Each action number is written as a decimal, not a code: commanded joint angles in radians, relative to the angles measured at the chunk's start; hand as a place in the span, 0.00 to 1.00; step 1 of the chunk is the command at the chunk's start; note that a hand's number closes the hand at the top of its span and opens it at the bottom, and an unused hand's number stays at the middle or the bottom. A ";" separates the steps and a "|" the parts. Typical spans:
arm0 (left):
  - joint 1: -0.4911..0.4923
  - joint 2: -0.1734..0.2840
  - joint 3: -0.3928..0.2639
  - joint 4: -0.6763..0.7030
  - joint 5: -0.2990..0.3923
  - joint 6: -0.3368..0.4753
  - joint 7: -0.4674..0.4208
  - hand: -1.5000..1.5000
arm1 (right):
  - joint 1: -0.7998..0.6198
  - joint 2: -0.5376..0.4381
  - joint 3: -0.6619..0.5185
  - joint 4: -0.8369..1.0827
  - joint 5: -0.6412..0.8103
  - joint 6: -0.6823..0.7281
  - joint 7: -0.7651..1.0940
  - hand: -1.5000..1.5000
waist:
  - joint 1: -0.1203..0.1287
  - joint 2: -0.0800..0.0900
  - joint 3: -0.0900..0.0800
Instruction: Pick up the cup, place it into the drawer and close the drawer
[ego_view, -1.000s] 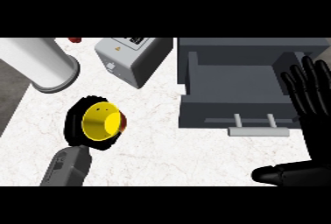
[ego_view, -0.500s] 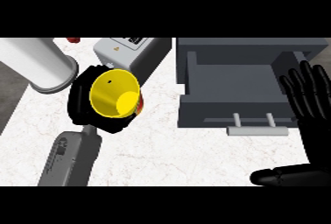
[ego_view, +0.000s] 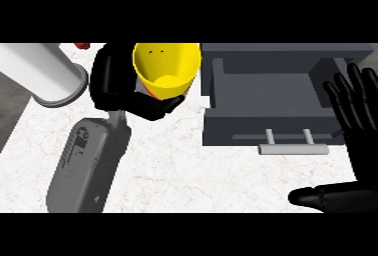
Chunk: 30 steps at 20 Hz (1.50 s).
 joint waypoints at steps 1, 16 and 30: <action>-0.119 -0.004 -0.062 0.093 -0.018 0.108 0.028 1.00 | 0.027 -0.013 -0.006 -0.033 -0.020 0.023 0.005 0.00 | -0.008 0.001 0.000; -0.454 -0.004 -0.077 0.539 0.013 0.181 -0.047 1.00 | -0.040 -0.008 0.003 0.038 0.010 0.011 -0.006 0.00 | -0.019 0.007 0.000; -0.612 -0.004 -0.301 0.836 0.270 0.294 -0.134 1.00 | -0.055 -0.008 -0.010 0.115 -0.002 0.045 -0.077 0.00 | -0.045 0.011 0.001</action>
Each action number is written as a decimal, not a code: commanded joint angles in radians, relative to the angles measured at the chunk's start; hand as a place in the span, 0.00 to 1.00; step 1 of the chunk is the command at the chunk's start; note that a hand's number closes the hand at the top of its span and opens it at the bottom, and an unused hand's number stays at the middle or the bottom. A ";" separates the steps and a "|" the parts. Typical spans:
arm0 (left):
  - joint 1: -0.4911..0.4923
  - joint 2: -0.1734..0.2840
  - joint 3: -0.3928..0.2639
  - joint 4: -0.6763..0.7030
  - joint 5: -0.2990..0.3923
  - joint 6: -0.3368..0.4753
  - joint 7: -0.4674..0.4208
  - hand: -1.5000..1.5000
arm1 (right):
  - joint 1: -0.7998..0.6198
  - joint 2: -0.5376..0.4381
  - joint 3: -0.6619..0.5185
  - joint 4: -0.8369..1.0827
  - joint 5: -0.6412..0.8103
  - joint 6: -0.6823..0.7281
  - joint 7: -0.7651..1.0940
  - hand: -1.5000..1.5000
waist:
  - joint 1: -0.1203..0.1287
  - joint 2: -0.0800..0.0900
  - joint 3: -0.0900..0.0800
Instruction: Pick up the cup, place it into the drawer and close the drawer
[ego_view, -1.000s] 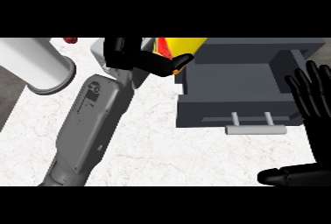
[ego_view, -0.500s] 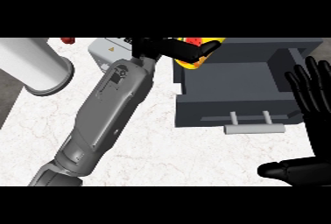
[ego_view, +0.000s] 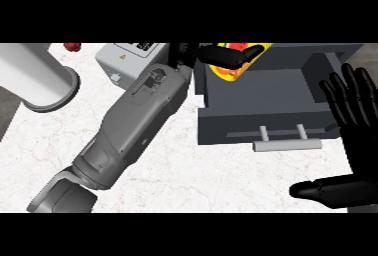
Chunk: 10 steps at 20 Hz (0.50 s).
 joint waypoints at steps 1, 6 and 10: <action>-0.055 0.000 -0.043 0.126 0.066 -0.002 -0.047 1.00 | -0.041 -0.009 -0.003 -0.042 -0.013 -0.022 0.065 0.00 | -0.019 0.004 0.000; -0.043 0.000 -0.158 0.176 0.087 0.046 -0.084 1.00 | 0.023 0.017 0.039 -0.037 0.021 0.004 -0.013 0.00 | -0.045 0.008 0.001; -0.054 0.000 -0.211 0.189 0.146 0.031 -0.083 1.00 | -0.037 -0.006 0.004 0.018 -0.050 0.033 0.003 0.00 | -0.052 0.013 0.001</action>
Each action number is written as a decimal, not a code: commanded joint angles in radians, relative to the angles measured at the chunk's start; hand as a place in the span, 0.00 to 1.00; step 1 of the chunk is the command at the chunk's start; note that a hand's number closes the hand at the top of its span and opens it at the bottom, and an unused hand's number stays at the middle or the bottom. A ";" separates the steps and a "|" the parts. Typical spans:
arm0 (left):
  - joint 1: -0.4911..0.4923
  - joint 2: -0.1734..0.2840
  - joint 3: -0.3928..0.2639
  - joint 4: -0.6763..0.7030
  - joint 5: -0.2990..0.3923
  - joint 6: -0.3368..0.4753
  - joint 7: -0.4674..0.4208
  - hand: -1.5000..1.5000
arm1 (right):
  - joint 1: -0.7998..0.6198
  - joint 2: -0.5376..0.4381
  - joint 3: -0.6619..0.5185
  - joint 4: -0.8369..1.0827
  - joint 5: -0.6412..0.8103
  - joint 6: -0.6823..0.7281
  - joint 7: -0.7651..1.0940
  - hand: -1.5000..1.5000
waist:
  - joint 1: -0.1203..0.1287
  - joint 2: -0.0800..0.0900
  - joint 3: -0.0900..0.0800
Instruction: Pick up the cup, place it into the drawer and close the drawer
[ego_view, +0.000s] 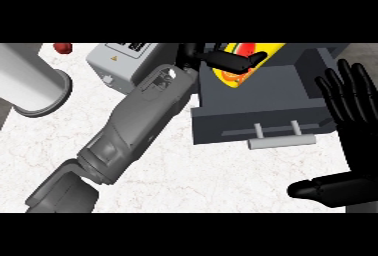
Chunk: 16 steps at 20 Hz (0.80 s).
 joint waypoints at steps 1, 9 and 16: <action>-0.033 0.000 -0.057 0.054 0.037 0.011 -0.011 1.00 | 0.015 0.007 0.016 -0.006 0.007 0.006 -0.006 0.00 | -0.011 0.003 0.000; -0.060 0.000 -0.201 0.094 0.040 0.070 0.067 0.00 | 0.000 0.001 0.009 -0.023 -0.028 0.019 -0.001 0.00 | -0.038 0.009 0.001; -0.055 0.000 -0.189 0.010 0.153 0.084 0.024 0.00 | 0.010 0.027 0.016 0.002 -0.043 0.027 -0.041 0.00 | -0.038 0.009 0.001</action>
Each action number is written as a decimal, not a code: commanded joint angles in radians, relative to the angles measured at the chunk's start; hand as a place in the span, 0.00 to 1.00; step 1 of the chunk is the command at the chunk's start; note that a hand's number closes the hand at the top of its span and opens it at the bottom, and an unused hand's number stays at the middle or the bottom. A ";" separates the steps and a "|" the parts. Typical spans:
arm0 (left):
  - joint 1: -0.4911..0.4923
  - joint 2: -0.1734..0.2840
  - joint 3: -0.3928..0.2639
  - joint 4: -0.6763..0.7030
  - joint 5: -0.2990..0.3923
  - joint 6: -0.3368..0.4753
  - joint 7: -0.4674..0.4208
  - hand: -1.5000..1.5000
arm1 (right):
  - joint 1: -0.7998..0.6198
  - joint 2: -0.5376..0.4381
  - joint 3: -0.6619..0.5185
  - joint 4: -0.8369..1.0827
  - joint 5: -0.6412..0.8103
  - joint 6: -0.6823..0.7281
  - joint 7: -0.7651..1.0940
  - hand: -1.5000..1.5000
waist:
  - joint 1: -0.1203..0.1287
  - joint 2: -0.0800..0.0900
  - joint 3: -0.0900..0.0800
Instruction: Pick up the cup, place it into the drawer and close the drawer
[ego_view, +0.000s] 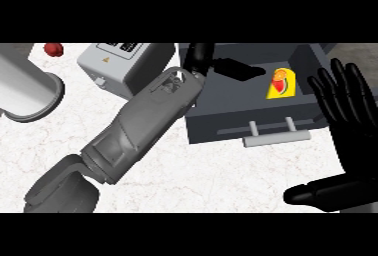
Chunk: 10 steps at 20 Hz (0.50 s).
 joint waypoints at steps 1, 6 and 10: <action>0.029 0.000 0.021 -0.033 0.071 -0.043 -0.065 0.00 | -0.023 -0.003 -0.006 -0.011 -0.048 0.004 0.039 0.00 | 0.013 -0.002 -0.001; 0.028 0.000 0.097 -0.065 0.114 -0.120 -0.170 0.00 | 0.010 0.002 -0.021 -0.026 -0.081 -0.002 0.060 0.00 | 0.073 -0.016 -0.002; 0.018 0.000 0.129 -0.098 0.139 -0.126 -0.129 0.00 | 0.075 -0.047 -0.074 -0.044 -0.141 0.074 0.026 0.00 | 0.090 -0.023 -0.001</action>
